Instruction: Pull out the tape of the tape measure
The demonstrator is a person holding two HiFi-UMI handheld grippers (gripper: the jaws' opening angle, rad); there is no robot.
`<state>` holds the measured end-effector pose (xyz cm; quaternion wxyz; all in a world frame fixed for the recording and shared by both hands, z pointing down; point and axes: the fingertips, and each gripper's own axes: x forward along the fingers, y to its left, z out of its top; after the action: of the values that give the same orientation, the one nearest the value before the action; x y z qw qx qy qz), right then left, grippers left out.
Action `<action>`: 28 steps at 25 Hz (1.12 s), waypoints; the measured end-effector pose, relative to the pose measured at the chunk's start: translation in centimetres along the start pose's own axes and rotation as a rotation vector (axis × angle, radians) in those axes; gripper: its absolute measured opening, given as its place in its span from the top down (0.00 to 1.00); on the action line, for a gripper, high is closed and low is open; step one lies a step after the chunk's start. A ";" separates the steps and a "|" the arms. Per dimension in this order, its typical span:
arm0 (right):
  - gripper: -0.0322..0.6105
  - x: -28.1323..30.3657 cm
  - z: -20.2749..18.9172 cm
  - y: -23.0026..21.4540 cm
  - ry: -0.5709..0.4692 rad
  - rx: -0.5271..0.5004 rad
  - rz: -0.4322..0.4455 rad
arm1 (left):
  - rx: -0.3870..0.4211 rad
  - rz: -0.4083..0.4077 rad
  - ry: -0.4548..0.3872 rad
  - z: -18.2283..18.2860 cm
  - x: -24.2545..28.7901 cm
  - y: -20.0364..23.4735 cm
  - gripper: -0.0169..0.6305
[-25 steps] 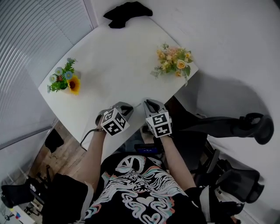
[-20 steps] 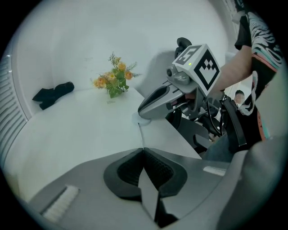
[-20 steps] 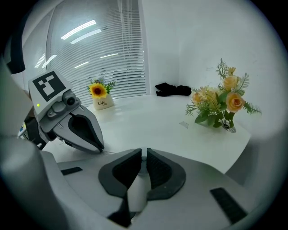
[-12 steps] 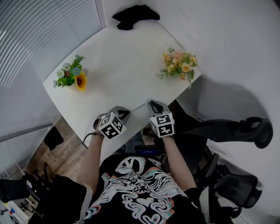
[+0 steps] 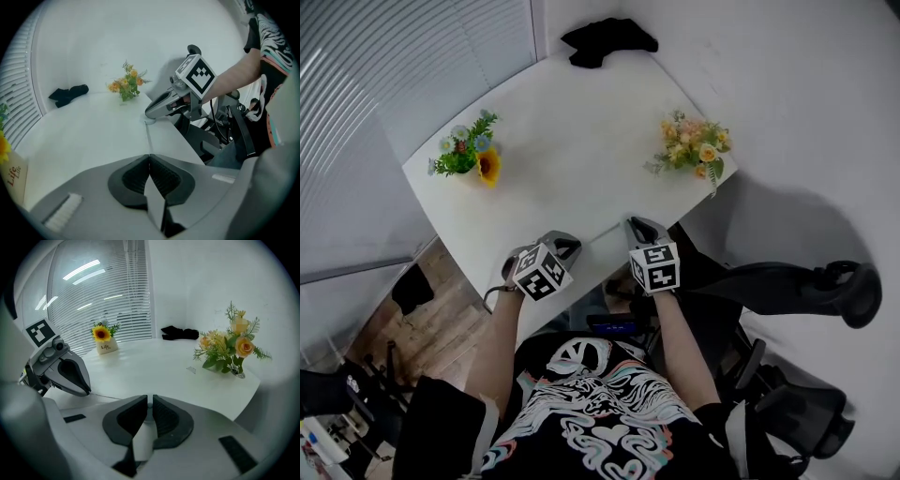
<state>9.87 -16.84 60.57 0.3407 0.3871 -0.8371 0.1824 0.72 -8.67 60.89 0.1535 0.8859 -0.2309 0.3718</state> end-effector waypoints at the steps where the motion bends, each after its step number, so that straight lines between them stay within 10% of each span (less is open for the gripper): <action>1: 0.89 0.0 0.0 0.0 -0.001 0.002 -0.002 | 0.002 0.002 0.003 -0.2 -0.1 -0.1 0.96; 28: 0.89 0.0 0.0 -0.4 -0.016 0.012 -0.027 | -0.099 0.122 0.003 -6.2 -5.9 -1.5 0.96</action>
<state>10.16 -17.08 60.63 0.3340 0.4020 -0.8334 0.1796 -5.82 -2.89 60.64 0.1744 0.8610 -0.3024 0.3700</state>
